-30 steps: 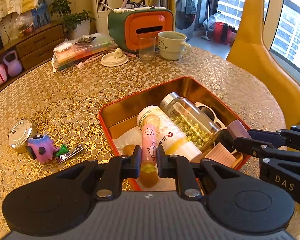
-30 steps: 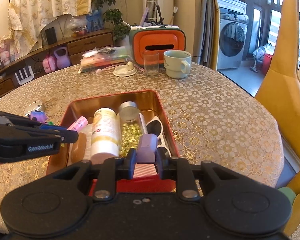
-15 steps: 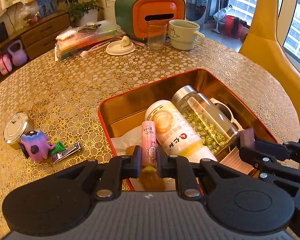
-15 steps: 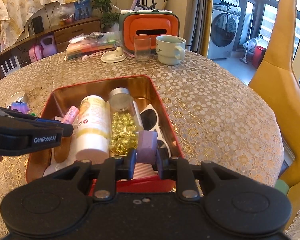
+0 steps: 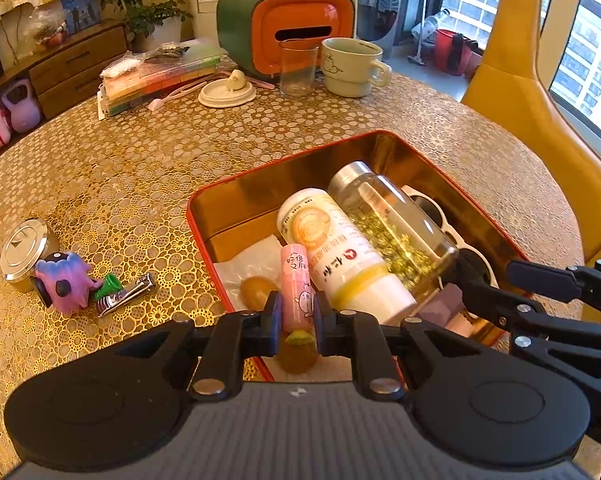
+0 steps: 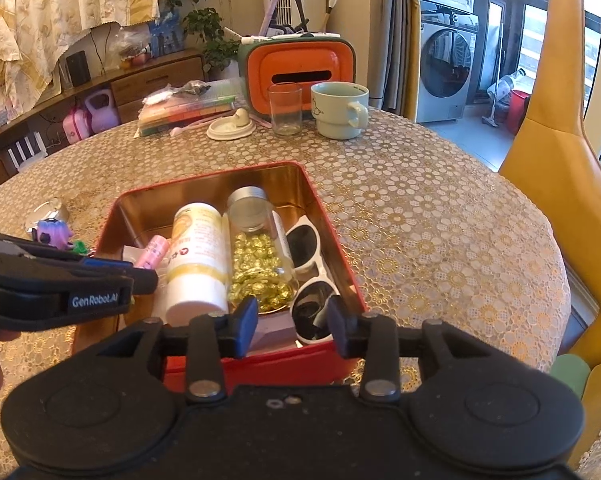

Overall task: Organize rigid objects
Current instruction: 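Lower the pink tube into the red tin and open the left tool while the right releases the block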

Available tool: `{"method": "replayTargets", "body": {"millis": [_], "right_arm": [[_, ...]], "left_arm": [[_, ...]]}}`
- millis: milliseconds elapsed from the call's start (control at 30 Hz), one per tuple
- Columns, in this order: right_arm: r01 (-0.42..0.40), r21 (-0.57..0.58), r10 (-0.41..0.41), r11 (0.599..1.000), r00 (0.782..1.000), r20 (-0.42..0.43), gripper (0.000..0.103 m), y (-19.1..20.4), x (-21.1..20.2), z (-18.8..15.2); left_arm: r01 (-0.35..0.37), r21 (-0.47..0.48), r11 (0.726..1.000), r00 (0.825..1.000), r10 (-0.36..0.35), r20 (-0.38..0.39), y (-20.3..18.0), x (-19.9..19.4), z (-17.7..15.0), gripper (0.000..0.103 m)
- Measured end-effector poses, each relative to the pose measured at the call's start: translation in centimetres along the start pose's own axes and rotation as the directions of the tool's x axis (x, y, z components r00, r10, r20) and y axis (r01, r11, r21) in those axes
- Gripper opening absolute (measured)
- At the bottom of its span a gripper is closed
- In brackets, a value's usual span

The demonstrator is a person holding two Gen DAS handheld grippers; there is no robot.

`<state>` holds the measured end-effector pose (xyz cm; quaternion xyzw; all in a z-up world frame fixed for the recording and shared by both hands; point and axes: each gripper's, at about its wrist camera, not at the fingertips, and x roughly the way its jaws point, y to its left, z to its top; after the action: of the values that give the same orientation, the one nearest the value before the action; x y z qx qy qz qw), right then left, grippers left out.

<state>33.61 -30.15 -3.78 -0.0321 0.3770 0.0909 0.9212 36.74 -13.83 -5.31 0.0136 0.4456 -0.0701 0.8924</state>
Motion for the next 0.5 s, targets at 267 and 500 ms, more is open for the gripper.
{"method": "replayTargets", "body": {"millis": [267, 500], "right_arm": [[-0.011, -0.008, 0.011, 1.0, 1.0, 0.014, 0.045, 0.7, -1.6, -0.3], [-0.031, -0.012, 0.032, 0.999, 0.999, 0.025, 0.049, 0.9, -3.4, -0.6]], "left_arm": [[0.051, -0.031, 0.998, 0.999, -0.05, 0.005, 0.3, -1.4, -0.5, 0.029], [0.083, -0.033, 0.996, 0.996, -0.082, 0.019, 0.6, -3.4, -1.1, 0.029]]}}
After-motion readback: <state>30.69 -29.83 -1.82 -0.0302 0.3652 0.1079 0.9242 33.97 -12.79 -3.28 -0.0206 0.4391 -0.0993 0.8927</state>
